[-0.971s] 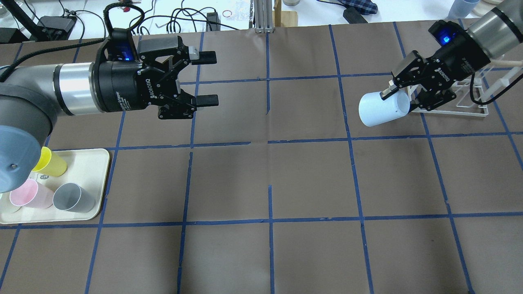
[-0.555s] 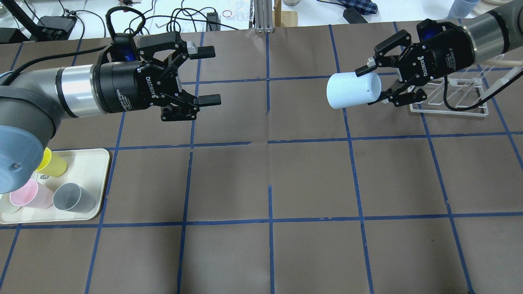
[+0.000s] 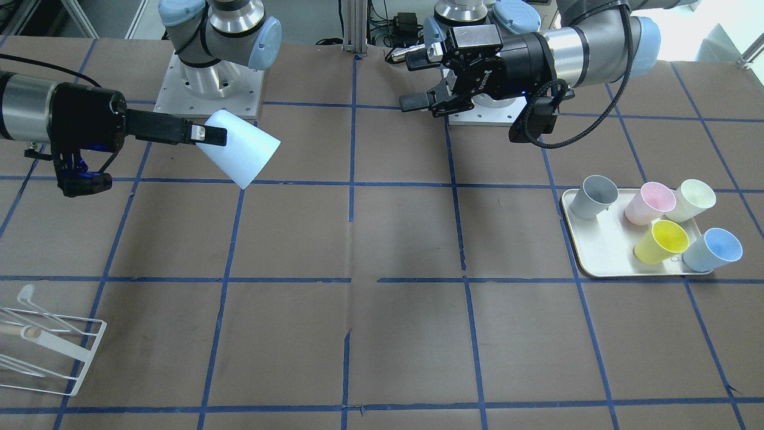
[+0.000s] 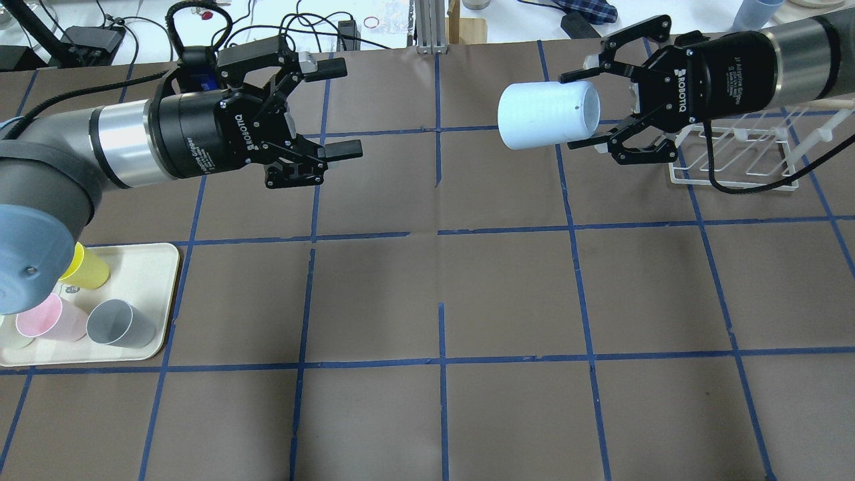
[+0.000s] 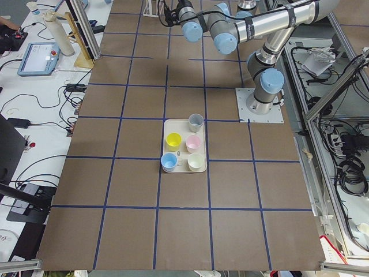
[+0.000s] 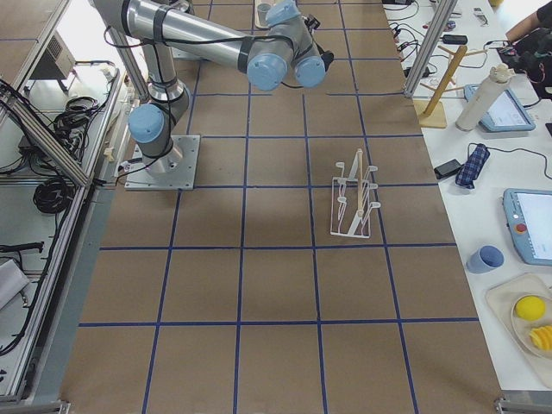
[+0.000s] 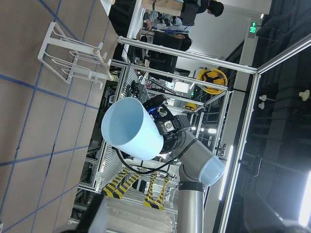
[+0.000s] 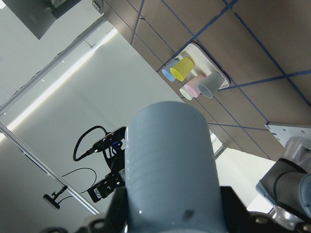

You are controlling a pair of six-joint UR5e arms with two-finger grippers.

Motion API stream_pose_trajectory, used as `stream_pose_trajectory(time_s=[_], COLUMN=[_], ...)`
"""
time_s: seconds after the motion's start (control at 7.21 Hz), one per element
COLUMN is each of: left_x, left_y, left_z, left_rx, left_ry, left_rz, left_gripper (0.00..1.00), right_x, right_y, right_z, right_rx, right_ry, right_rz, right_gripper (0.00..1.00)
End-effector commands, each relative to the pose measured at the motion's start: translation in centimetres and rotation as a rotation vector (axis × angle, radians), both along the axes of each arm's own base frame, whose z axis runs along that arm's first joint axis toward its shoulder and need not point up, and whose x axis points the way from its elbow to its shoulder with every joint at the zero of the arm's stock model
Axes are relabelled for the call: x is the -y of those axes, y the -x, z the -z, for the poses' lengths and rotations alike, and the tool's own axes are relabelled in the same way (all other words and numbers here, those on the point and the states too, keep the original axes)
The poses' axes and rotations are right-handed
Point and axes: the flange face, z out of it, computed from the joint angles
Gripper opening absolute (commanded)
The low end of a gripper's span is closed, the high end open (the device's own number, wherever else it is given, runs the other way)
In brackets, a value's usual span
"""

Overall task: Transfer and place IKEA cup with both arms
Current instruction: 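Bring the blue cup between the open left gripper fingers while the left arm reaches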

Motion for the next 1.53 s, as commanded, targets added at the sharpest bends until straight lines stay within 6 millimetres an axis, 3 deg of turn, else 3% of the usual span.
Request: stream_pose_trajectory(time_s=[0.0,0.28,0.42,1.11,1.39], left_x=[0.6,0.5,0.3,-0.3,0.7], left_y=[-0.1,0.0,1.1,5.0,5.0], left_z=[-0.9,-1.3,-1.4,0.1,1.4], left_rx=[-0.077,-0.096,-0.095,-0.183,-0.183], left_ry=[0.04,0.058,0.079,0.065,0.075], left_rz=[-0.026,-0.032,-0.007,0.058,0.057], left_gripper=[1.0,1.0,1.0,1.0,1.0], right_x=[-1.6,-1.9,-1.6,-0.5,-0.6], right_y=[-0.7,-1.5,-3.0,-7.5,-8.0], right_z=[-2.3,-2.6,-2.8,-2.5,-2.5], right_rx=[-0.007,-0.022,0.004,0.048,0.046], right_ry=[-0.211,-0.381,-0.468,-0.451,-0.445], right_rz=[0.053,0.075,0.104,0.09,0.081], right_gripper=[0.28,0.27,0.27,0.27,0.29])
